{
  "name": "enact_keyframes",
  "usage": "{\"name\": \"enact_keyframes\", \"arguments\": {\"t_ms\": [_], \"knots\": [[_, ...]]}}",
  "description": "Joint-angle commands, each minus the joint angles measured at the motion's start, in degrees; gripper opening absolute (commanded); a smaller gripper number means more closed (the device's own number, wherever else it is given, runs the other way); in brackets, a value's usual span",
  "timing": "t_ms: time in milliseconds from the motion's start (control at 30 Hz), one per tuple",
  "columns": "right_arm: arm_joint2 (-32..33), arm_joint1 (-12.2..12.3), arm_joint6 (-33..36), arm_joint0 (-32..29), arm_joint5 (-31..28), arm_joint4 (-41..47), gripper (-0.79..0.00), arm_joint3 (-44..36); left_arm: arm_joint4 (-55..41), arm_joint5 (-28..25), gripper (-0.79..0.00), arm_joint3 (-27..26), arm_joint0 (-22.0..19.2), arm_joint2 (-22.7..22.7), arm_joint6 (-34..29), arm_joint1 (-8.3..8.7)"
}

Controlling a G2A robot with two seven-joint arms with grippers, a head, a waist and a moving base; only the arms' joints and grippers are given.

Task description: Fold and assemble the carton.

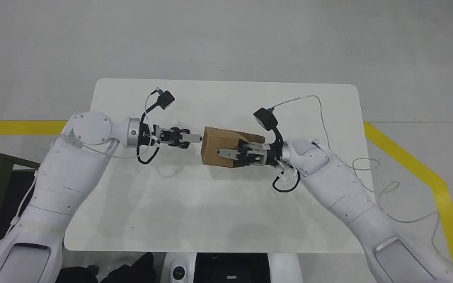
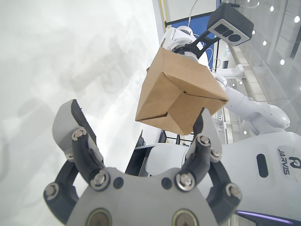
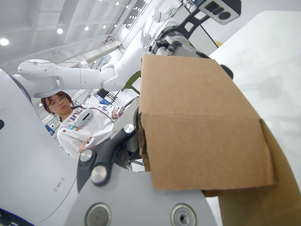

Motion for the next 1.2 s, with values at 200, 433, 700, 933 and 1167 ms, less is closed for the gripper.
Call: {"name": "enact_keyframes", "arguments": {"t_ms": [200,433,700,933,1167], "knots": [[-5.7,-0.7,6.7,4.2,6.7,7.1,-0.785,5.2,4.1,-3.8,0.000,-3.1,1.4,-3.0,1.8,0.90],[-9.3,-1.9,12.7,8.7,12.7,9.6,-0.785,10.8,7.8,-5.5,0.000,-5.7,2.9,-4.8,2.7,1.60],[-12.7,-5.5,14.9,11.4,14.9,13.7,-0.785,18.8,11.3,-6.7,0.000,-8.3,4.6,-6.8,2.4,2.43],[-13.9,-8.1,14.6,12.4,14.6,15.5,-0.542,23.7,13.4,-7.4,0.000,-9.8,6.1,-7.6,2.5,2.93],[-13.9,-8.7,13.7,12.8,13.7,14.3,-0.508,26.1,14.4,-7.0,0.000,-10.2,6.8,-8.2,2.9,3.27]]}}
